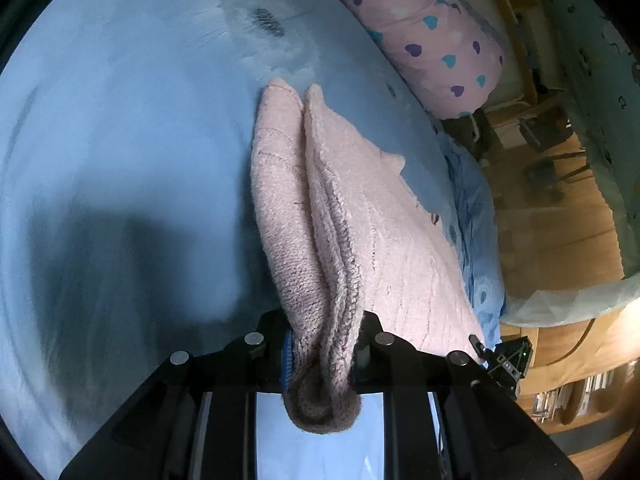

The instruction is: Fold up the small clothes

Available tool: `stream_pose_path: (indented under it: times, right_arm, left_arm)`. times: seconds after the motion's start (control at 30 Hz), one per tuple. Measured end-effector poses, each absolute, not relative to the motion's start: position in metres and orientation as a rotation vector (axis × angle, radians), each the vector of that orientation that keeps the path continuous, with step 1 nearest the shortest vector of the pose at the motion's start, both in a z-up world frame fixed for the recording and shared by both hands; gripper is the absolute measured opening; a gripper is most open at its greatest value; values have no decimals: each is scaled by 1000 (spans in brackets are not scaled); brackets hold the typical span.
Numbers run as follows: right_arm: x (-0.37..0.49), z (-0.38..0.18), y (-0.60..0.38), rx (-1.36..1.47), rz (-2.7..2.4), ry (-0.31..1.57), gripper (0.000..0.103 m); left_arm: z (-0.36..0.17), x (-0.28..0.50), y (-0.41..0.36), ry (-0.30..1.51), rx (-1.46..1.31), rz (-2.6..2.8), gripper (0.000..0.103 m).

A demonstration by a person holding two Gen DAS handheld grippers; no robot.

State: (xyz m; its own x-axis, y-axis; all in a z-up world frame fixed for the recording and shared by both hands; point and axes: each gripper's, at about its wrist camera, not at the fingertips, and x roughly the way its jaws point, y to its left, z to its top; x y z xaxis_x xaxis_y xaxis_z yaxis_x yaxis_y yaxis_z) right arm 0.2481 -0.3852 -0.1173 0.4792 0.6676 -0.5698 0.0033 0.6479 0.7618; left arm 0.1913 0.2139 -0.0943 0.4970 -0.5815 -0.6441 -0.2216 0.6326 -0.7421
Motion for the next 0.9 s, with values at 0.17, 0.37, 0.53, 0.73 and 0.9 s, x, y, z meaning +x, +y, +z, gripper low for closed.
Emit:
stream_pose_path:
  times: [0.17, 0.37, 0.53, 0.73, 0.9]
  right_arm:
    - [203, -116, -383, 731, 441, 1017, 17]
    - [152, -104, -391, 746, 448, 1005, 18]
    - [125, -111, -393, 740, 439, 1064, 18]
    - [109, -129, -403, 767, 404, 1113, 19]
    - [106, -133, -407, 743, 394, 1123, 21]
  left_arm:
    - [-91, 148, 211, 1059, -884, -259, 13]
    - [-87, 110, 206, 1111, -803, -276, 13]
    - [-89, 89, 207, 1129, -798, -277, 13]
    - [-87, 76, 200, 1125, -782, -274, 14]
    - [-89, 73, 197, 1142, -748, -259, 17]
